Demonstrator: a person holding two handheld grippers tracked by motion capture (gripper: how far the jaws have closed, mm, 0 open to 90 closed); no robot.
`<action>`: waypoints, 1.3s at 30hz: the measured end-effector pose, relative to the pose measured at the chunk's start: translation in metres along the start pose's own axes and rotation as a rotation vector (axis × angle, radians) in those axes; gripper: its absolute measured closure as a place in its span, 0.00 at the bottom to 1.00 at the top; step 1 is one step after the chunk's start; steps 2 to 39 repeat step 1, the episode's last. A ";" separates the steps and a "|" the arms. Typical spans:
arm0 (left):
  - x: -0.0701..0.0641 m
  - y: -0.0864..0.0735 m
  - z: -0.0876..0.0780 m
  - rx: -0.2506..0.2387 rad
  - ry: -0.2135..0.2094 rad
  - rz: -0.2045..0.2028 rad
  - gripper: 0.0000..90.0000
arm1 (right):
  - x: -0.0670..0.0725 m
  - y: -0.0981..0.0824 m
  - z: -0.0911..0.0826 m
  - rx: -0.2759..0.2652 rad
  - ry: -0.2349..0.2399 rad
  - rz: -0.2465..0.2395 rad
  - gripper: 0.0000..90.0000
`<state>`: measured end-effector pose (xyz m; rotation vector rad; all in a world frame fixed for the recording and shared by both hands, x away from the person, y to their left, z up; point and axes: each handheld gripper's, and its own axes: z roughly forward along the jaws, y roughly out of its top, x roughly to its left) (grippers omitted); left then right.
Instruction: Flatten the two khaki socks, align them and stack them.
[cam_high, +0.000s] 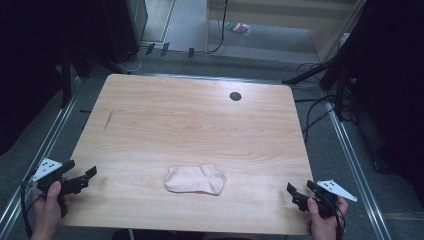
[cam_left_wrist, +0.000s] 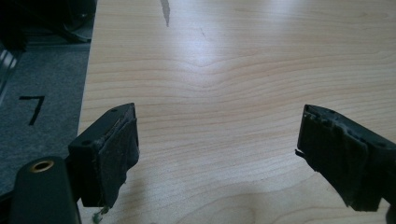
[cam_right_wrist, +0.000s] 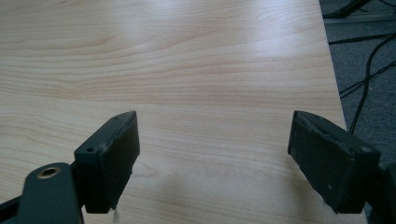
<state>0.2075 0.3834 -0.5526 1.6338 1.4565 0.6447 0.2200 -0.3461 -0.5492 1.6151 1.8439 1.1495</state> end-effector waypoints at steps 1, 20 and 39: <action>0.000 0.001 0.001 0.004 0.004 0.005 0.14 | 0.000 0.000 -0.001 -0.005 -0.005 0.009 0.19; 0.000 0.001 0.001 0.004 0.004 0.005 0.14 | 0.000 0.000 -0.001 -0.005 -0.005 0.009 0.19; 0.000 0.001 0.001 0.004 0.004 0.005 0.14 | 0.000 0.000 -0.001 -0.005 -0.005 0.009 0.19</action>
